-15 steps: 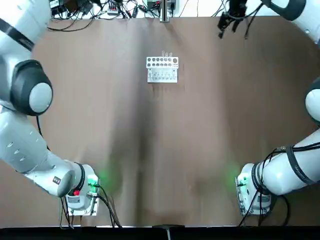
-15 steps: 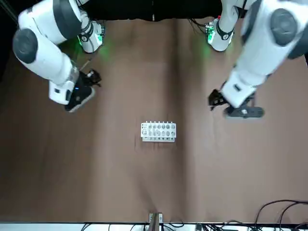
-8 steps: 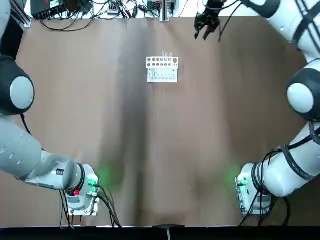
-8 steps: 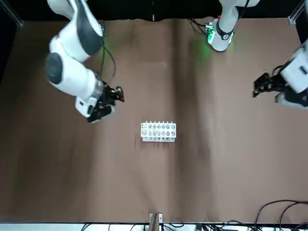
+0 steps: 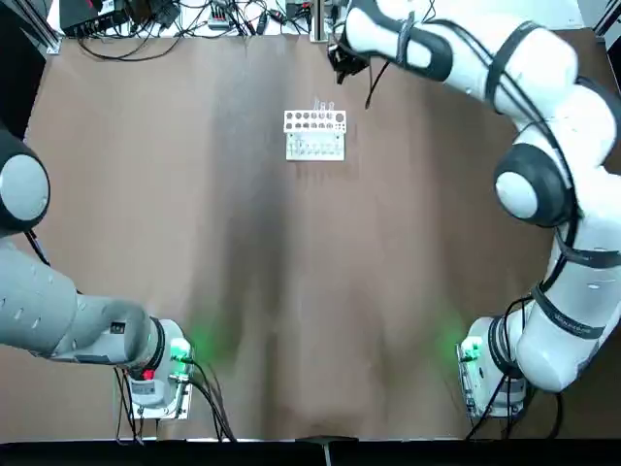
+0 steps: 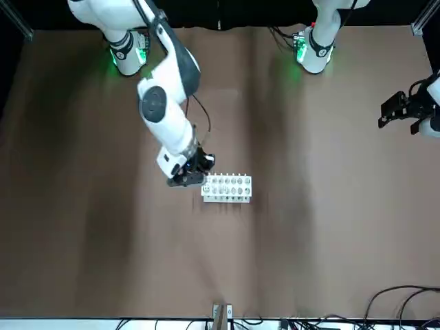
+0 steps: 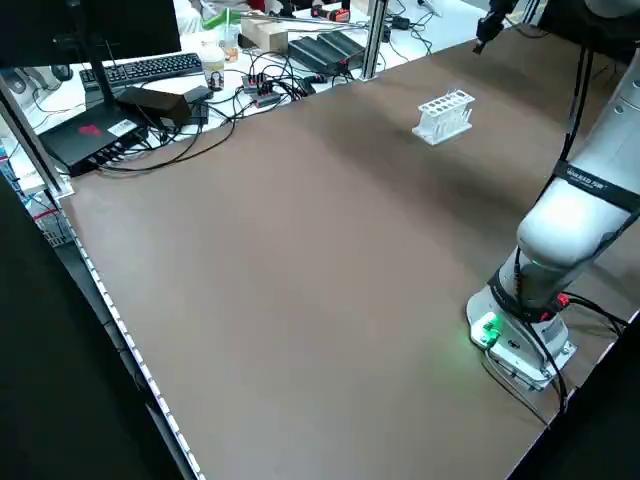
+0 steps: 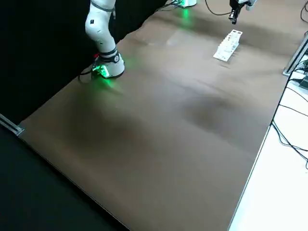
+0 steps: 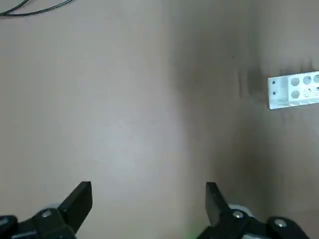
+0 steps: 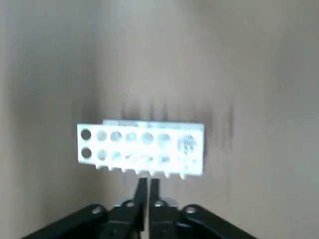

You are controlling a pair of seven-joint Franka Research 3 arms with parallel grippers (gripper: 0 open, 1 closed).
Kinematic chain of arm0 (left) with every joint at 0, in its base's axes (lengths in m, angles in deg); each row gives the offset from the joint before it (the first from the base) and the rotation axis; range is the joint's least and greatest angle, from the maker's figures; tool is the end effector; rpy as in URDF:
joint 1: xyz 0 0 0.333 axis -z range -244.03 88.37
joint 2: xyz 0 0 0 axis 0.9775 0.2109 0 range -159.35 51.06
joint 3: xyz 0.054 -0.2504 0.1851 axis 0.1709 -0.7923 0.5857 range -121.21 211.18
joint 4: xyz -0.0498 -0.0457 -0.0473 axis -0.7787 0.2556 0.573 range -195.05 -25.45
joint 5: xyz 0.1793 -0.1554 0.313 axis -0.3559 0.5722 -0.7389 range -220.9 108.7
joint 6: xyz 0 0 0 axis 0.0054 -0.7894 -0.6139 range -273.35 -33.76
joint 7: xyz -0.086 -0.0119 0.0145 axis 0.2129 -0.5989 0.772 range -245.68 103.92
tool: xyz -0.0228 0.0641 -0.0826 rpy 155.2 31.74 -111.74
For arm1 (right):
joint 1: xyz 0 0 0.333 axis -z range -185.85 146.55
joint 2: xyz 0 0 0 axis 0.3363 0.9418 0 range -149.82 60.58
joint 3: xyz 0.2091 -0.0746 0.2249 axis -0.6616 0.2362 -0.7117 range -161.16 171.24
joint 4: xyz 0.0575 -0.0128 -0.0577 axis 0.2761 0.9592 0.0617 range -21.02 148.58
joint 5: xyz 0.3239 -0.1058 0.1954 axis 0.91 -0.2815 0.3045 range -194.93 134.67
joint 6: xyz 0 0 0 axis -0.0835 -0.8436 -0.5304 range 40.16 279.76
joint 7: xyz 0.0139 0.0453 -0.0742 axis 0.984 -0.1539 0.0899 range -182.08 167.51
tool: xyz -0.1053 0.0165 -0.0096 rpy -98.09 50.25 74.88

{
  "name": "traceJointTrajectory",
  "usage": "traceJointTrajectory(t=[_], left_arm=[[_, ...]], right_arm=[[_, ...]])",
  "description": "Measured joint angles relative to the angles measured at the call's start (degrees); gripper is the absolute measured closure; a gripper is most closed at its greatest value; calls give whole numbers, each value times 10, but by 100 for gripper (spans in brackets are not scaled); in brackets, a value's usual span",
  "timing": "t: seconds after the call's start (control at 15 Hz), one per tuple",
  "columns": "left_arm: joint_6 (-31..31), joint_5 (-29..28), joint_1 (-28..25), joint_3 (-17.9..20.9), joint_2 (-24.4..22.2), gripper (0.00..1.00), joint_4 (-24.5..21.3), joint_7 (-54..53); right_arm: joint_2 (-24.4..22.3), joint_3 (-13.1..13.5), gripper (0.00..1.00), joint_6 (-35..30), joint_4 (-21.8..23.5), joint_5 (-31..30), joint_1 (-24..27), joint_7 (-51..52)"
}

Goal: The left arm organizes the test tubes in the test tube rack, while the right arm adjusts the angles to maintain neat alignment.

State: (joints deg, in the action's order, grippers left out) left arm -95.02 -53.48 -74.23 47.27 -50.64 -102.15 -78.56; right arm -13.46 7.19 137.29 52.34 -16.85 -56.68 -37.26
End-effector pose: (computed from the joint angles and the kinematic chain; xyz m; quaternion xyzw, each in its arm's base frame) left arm 0.5675 -0.0189 0.6390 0.9966 -0.0798 -0.0027 0.0217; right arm 0.5894 0.4298 0.4117 -0.9909 0.0060 -0.0311 0.1309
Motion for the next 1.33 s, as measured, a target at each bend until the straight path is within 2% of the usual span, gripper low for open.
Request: traceJointTrajectory(t=[0.13, 0.4, 0.73, 1.33], left_arm=[[0, -7, 2, -2, 0, 0, 0, 2], [0, -10, 3, -4, 0, 0, -1, 2], [-1, -10, 4, -14, 0, 0, -5, 4], [-2, -10, 5, -15, 1, 0, -8, 6]], right_arm=[[29, 1, 96, 34, -17, -13, -8, -16], [88, 6, 96, 56, -68, -34, -9, -30], [140, 7, 96, 115, -89, -53, -13, -31], [144, 7, 96, 117, -91, -59, -30, -32]])
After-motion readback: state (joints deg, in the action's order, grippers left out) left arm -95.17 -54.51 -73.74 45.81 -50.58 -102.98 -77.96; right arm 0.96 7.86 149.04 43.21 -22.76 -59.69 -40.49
